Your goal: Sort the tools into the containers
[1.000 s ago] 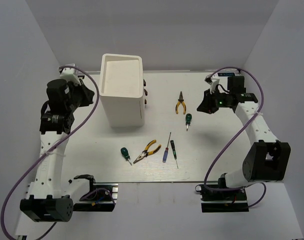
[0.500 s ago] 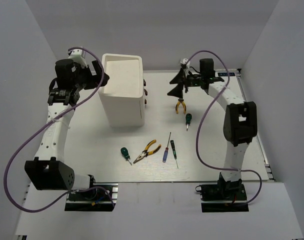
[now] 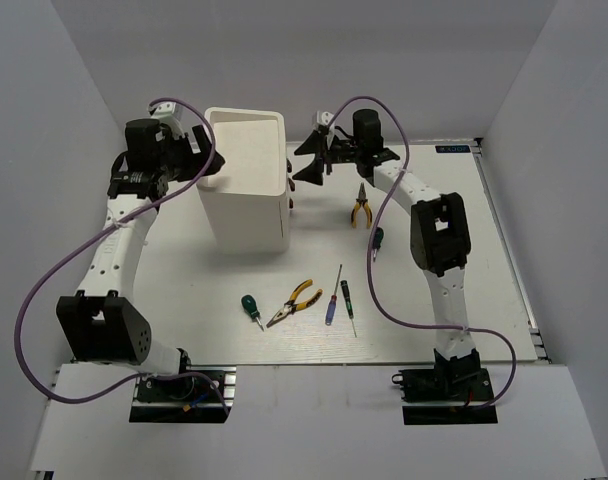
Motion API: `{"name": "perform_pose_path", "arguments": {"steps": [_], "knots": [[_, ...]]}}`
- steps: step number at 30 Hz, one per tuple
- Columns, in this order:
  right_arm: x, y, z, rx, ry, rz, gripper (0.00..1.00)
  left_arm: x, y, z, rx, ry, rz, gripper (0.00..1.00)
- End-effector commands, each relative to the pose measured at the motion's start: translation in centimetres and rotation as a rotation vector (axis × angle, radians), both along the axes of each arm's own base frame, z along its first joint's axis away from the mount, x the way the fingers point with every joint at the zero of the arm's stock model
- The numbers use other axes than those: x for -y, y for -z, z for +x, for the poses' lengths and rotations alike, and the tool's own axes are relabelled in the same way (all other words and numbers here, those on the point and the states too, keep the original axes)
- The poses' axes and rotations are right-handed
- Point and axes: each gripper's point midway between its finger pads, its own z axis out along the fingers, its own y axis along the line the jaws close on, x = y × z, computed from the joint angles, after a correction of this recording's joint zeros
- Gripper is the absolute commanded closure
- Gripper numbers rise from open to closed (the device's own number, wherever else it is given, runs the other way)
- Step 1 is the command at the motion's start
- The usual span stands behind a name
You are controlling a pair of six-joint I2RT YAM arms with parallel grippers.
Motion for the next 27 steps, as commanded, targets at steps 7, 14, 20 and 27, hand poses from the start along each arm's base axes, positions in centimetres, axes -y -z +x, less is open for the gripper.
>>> {"name": "perform_pose_path", "arguments": {"steps": [7,14,20,27], "knots": [[-2.3,-4.2,-3.1,0.096,-0.162,0.089,0.23,1.3,0.3,0.0,-0.010,0.037,-0.009,0.16],[-2.6,-3.4,-2.9,0.056,-0.188,0.084,0.36,2.3,1.1,0.3,-0.030,0.064,-0.012,0.25],[-3.1,-2.9,-2.9,0.046,-0.178,0.078,0.67,3.1,1.3,0.3,-0.037,0.086,-0.004,0.32],[-3.3,-2.1,-2.0,0.034,-0.098,0.068,0.93,3.3,1.5,0.1,-0.046,0.087,0.001,0.42]]}}
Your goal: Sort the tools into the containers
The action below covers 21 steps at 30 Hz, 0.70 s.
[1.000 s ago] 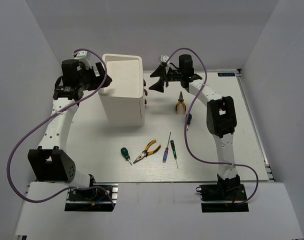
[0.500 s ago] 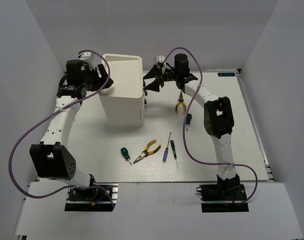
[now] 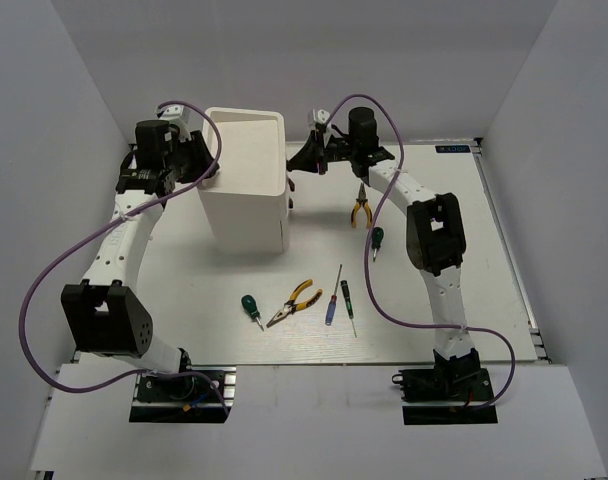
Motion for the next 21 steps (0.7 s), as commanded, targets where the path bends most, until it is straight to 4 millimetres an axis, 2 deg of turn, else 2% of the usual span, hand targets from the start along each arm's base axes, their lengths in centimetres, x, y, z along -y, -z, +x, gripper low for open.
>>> {"name": "perform_pose_path", "arguments": {"steps": [1,6,9,10,12,13,16,17,19,20,21], "knots": [[-1.1,-0.5,0.3,0.037,0.040,0.014,1.00,3.5,-0.8,-0.9,-0.002,0.111,-0.049,0.44],[0.6,-1.6,3.4,0.008,0.243,0.017,1.00,3.3,-1.2,-0.7,0.008,0.095,-0.041,0.54],[3.2,-1.5,4.3,-0.017,0.308,-0.001,1.00,2.9,-1.1,-0.6,0.009,0.075,-0.030,0.58],[5.0,-1.6,5.0,-0.013,0.355,-0.011,1.00,2.9,-1.1,-0.6,0.009,0.075,-0.030,0.59],[6.0,-1.2,5.2,-0.035,0.382,-0.027,1.00,2.7,-1.1,-0.5,0.009,0.067,-0.026,0.60],[7.5,-0.8,5.2,-0.048,0.402,-0.037,1.00,2.6,-1.1,-0.5,0.010,0.059,-0.021,0.60],[9.2,-0.2,4.3,-0.051,0.411,-0.057,1.00,2.4,-0.6,-0.5,0.001,0.049,-0.016,0.61],[9.8,0.8,3.9,-0.071,0.414,-0.073,1.00,2.4,-0.6,-0.5,0.001,0.049,-0.016,0.61],[10.6,0.3,3.4,-0.050,0.419,-0.086,1.00,2.3,-0.6,-0.4,0.001,0.041,-0.011,0.63],[10.9,1.3,3.1,-0.057,0.417,-0.107,1.00,2.3,-0.6,-0.4,0.001,0.041,-0.011,0.63],[11.1,1.1,2.9,-0.041,0.415,-0.110,1.00,2.3,-0.6,-0.4,0.001,0.041,-0.011,0.63]]}}
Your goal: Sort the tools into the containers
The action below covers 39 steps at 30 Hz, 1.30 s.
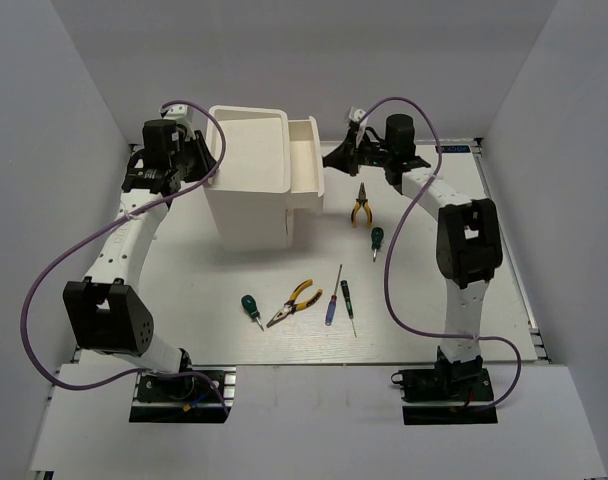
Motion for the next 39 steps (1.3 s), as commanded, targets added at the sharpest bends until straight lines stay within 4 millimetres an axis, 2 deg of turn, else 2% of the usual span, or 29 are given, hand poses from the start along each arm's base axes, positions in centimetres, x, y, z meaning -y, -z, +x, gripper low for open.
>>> {"name": "perform_pose_path", "arguments": {"steps": [1,5,6,8,9,10,11,12,13,15,16,17,19,20,21,22,23,24,25,26,27,28,29,30,31,32,34,36,39], "knots": [[2.7,0.8,0.5,0.012,0.077,-0.061,1.00,1.8,-1.0,-0.8,0.008,0.076,-0.028,0.63],[3.3,0.7,0.3,-0.024,0.089,-0.059,1.00,1.8,-1.0,-0.7,0.008,0.076,-0.028,0.62],[3.2,0.4,0.2,-0.028,0.089,-0.054,0.73,1.8,-1.2,-0.6,0.017,0.076,-0.029,0.59],[3.8,0.8,0.6,-0.065,0.150,-0.085,0.35,1.8,-1.2,-0.6,0.017,0.076,-0.029,0.41],[4.2,0.5,0.7,-0.071,0.166,-0.115,0.23,1.9,-1.3,-0.4,0.018,0.076,-0.029,0.24],[4.5,0.6,1.0,-0.068,0.188,-0.137,0.19,1.9,-1.3,-0.4,0.018,0.076,-0.029,0.18],[5.9,1.8,1.8,-0.106,0.290,-0.198,0.19,1.7,-1.8,-0.2,0.033,0.064,-0.024,0.13],[6.8,2.0,2.3,-0.136,0.346,-0.218,0.19,1.7,-2.6,0.0,0.049,0.064,-0.025,0.08],[7.4,2.3,2.6,-0.145,0.386,-0.239,0.22,1.5,-2.9,0.0,0.052,0.056,-0.021,0.06],[9.9,4.1,3.3,-0.202,0.518,-0.330,0.29,1.3,-4.3,0.2,0.080,0.050,-0.008,0.05],[10.5,4.6,3.5,-0.209,0.541,-0.360,0.43,1.1,-4.6,0.2,0.084,0.040,-0.004,0.05],[11.7,6.0,2.9,-0.259,0.573,-0.417,0.52,0.7,-5.7,0.5,0.113,0.026,0.014,0.05],[12.7,7.7,2.3,-0.267,0.593,-0.491,0.63,-0.1,-7.1,0.3,0.143,0.005,0.032,0.09],[13.0,8.6,1.7,-0.289,0.592,-0.528,0.66,-0.6,-8.1,0.0,0.167,0.000,0.064,0.14],[13.8,9.5,1.6,-0.299,0.628,-0.572,0.67,-0.6,-8.1,0.0,0.170,0.006,0.078,0.48],[13.9,10.0,1.7,-0.306,0.633,-0.588,0.67,-1.1,-9.1,-0.6,0.187,-0.003,0.100,0.69],[14.3,11.4,0.7,-0.362,0.632,-0.629,0.67,-1.2,-9.4,-1.2,0.183,-0.002,0.141,0.82],[14.7,11.9,0.7,-0.374,0.648,-0.651,0.67,-1.3,-9.7,-1.8,0.181,-0.002,0.142,0.89],[14.8,13.0,0.4,-0.417,0.648,-0.683,0.64,-1.0,-9.2,-2.3,0.165,0.016,0.136,0.91],[14.8,13.3,0.2,-0.425,0.646,-0.698,0.62,-0.9,-9.1,-2.9,0.168,0.032,0.142,0.87],[14.8,13.5,0.3,-0.426,0.651,-0.709,0.60,-0.2,-9.4,-4.2,0.174,0.065,0.131,0.80],[15.0,14.3,0.2,-0.439,0.656,-0.735,0.58,0.2,-8.8,-4.9,0.160,0.090,0.121,0.68],[14.6,15.0,-0.1,-0.454,0.648,-0.750,0.56,0.8,-7.9,-6.2,0.138,0.139,0.112,0.43],[14.6,15.3,-0.1,-0.463,0.647,-0.753,0.54,1.8,-6.9,-6.6,0.120,0.190,0.105,0.35],[14.6,16.0,-0.1,-0.471,0.649,-0.772,0.53,2.5,-7.3,-7.8,0.134,0.239,0.079,0.30],[14.4,16.4,-0.5,-0.487,0.639,-0.789,0.52,2.8,-5.8,-8.6,0.097,0.262,0.067,0.22],[14.1,17.0,-0.7,-0.484,0.635,-0.808,0.50,3.8,-4.7,-10.1,0.081,0.322,0.049,0.19],[14.3,18.3,-0.9,-0.495,0.646,-0.848,0.46,3.9,-5.2,-11.2,0.103,0.332,0.044,0.18],[14.3,19.6,-1.3,-0.531,0.654,-0.868,0.46,5.0,-5.0,-12.9,0.091,0.386,0.014,0.18]]}}
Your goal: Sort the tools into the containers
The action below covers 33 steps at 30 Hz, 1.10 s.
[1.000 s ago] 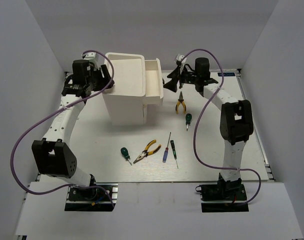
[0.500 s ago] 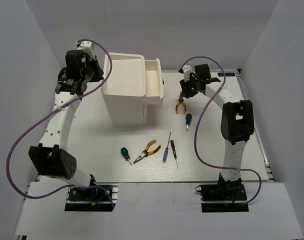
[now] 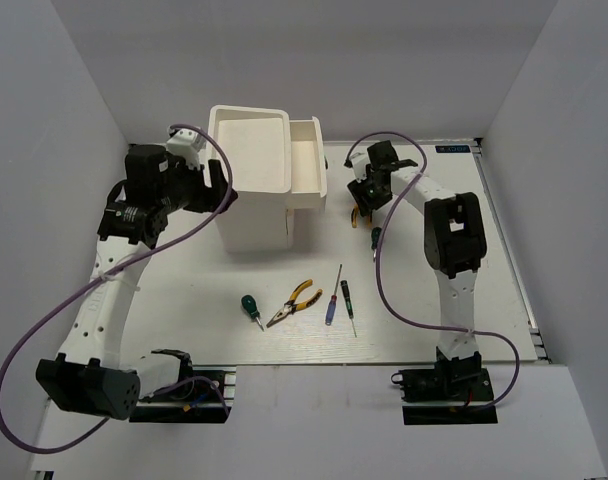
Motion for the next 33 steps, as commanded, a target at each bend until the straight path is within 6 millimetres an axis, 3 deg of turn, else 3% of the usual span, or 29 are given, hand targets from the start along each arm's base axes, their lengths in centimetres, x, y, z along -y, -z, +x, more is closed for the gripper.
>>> {"name": "perform_pose_path", "arguments": {"steps": [1,2,3,4,6,9,11,12,14,15,17,19,24,25,27,29,30,33], "knots": [[0.3,1.0,-0.1,-0.029,0.024,-0.045,0.50,2.3,-0.2,-2.5,-0.007,0.130,-0.046,0.18],[0.1,1.0,-0.1,-0.027,0.029,-0.045,0.56,2.5,-0.5,-2.9,-0.004,0.139,-0.061,0.19],[0.2,1.2,-0.1,-0.029,0.042,-0.048,0.65,3.0,0.1,-3.2,-0.020,0.159,-0.063,0.28],[0.2,1.2,-0.1,-0.025,0.044,-0.050,0.83,3.5,0.9,-3.6,-0.041,0.182,-0.066,0.33],[0.4,1.0,-0.1,-0.024,0.061,-0.054,0.99,4.2,2.2,-4.1,-0.076,0.209,-0.068,0.47],[1.8,0.1,-0.1,-0.028,0.102,-0.055,1.00,5.7,3.9,-4.9,-0.124,0.260,-0.074,0.60],[2.5,-1.4,-0.1,-0.017,0.120,-0.050,1.00,7.0,4.7,-5.6,-0.147,0.305,-0.068,0.60],[3.6,-3.9,0.7,0.031,0.150,-0.033,1.00,7.5,5.6,-5.9,-0.173,0.319,-0.063,0.60],[4.2,-5.9,1.7,0.087,0.164,-0.019,1.00,8.8,6.4,-6.7,-0.193,0.361,-0.049,0.56],[5.3,-9.4,2.7,0.177,0.175,0.000,1.00,9.3,7.1,-7.0,-0.216,0.376,-0.043,0.51],[5.9,-12.6,4.0,0.270,0.164,0.013,1.00,10.4,8.4,-8.2,-0.258,0.412,-0.015,0.44],[5.1,-17.6,4.5,0.366,0.108,0.062,1.00,10.9,9.7,-8.7,-0.285,0.421,0.012,0.40],[2.4,-25.6,4.4,0.527,-0.024,0.146,1.00,11.5,12.8,-9.8,-0.312,0.428,0.101,0.39],[2.0,-25.9,4.5,0.533,-0.038,0.147,1.00,11.3,13.2,-9.7,-0.319,0.406,0.103,0.39],[0.6,-28.6,4.4,0.573,-0.059,0.174,1.00,11.3,15.1,-10.2,-0.339,0.390,0.125,0.39],[-0.6,-29.2,4.2,0.577,-0.078,0.193,1.00,11.4,15.7,-10.1,-0.325,0.359,0.110,0.39],[-1.4,-30.5,3.9,0.600,-0.092,0.204,1.00,11.5,16.0,-10.1,-0.330,0.352,0.102,0.39],[-3.8,-31.2,3.0,0.620,-0.148,0.210,1.00,12.0,16.8,-10.2,-0.328,0.339,0.091,0.39]]}}
